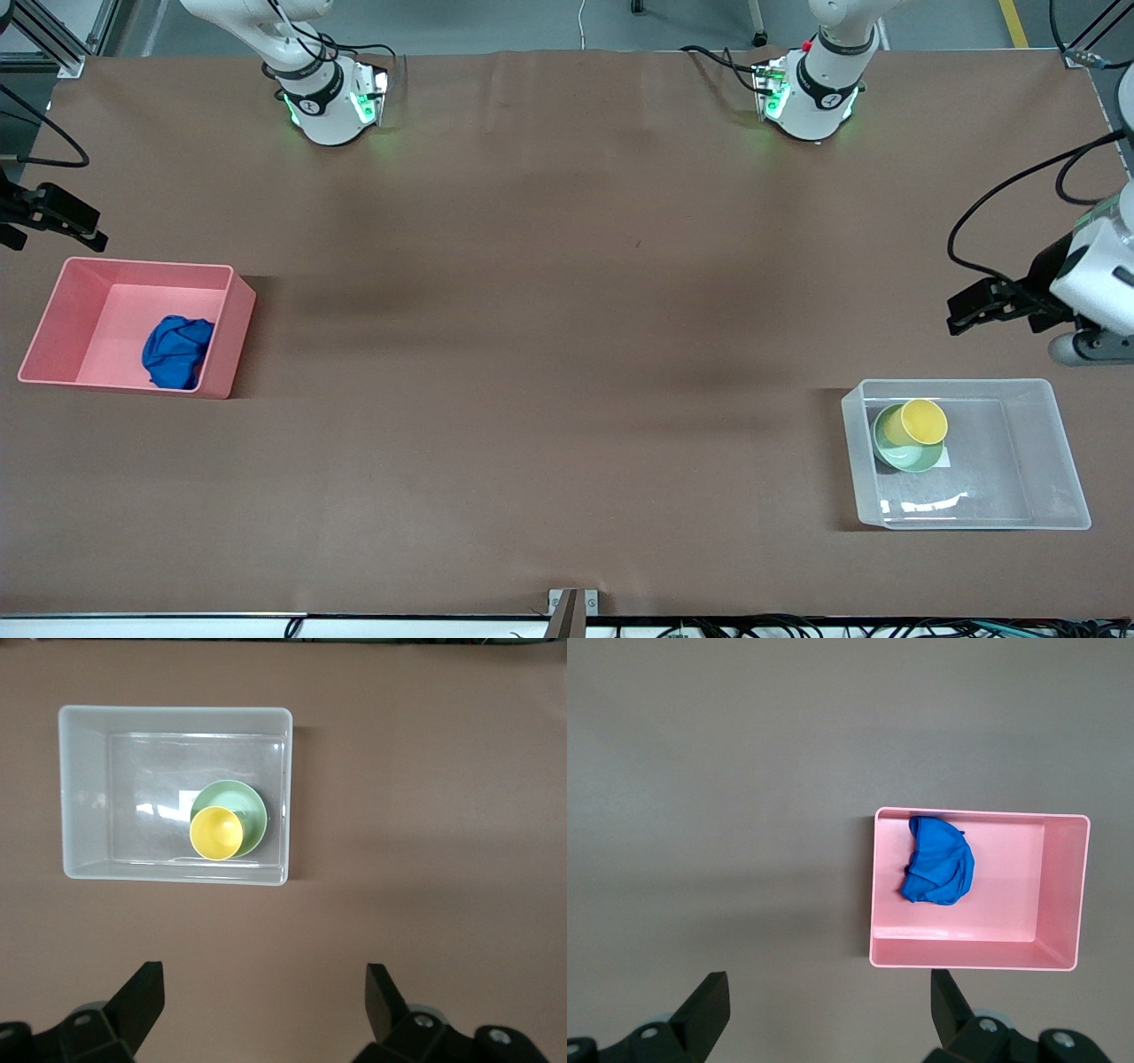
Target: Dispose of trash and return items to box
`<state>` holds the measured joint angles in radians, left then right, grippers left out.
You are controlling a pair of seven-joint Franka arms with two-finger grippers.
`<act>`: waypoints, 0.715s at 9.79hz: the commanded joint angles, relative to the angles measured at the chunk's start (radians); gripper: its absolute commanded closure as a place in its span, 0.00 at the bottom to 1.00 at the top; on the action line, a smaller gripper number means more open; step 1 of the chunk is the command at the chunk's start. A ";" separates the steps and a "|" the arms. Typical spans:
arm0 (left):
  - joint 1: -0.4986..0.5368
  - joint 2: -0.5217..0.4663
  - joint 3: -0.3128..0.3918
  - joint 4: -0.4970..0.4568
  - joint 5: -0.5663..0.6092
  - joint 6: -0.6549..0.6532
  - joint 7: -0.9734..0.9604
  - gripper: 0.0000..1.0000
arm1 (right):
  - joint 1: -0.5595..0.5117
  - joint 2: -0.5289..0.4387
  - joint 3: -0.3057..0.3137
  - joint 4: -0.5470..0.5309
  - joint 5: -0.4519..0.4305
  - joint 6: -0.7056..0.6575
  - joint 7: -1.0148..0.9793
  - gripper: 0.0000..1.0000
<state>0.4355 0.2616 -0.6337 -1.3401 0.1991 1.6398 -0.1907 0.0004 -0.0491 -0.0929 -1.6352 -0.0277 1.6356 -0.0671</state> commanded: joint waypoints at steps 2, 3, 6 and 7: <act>-0.071 -0.096 0.082 -0.056 -0.035 -0.044 0.036 0.00 | 0.001 -0.008 0.001 -0.002 -0.017 0.004 0.018 0.00; -0.175 -0.122 0.198 -0.063 -0.068 -0.052 0.039 0.00 | 0.001 -0.008 0.001 -0.002 -0.017 0.004 0.018 0.00; -0.398 -0.215 0.466 -0.153 -0.174 -0.103 0.092 0.00 | 0.000 -0.008 0.001 -0.003 -0.017 0.003 0.018 0.00; -0.452 -0.249 0.521 -0.197 -0.194 -0.100 0.099 0.00 | 0.000 -0.008 0.001 -0.005 -0.017 0.001 0.018 0.00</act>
<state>0.0394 0.0766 -0.1790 -1.4191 0.0365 1.5303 -0.1129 0.0002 -0.0491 -0.0941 -1.6346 -0.0277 1.6372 -0.0670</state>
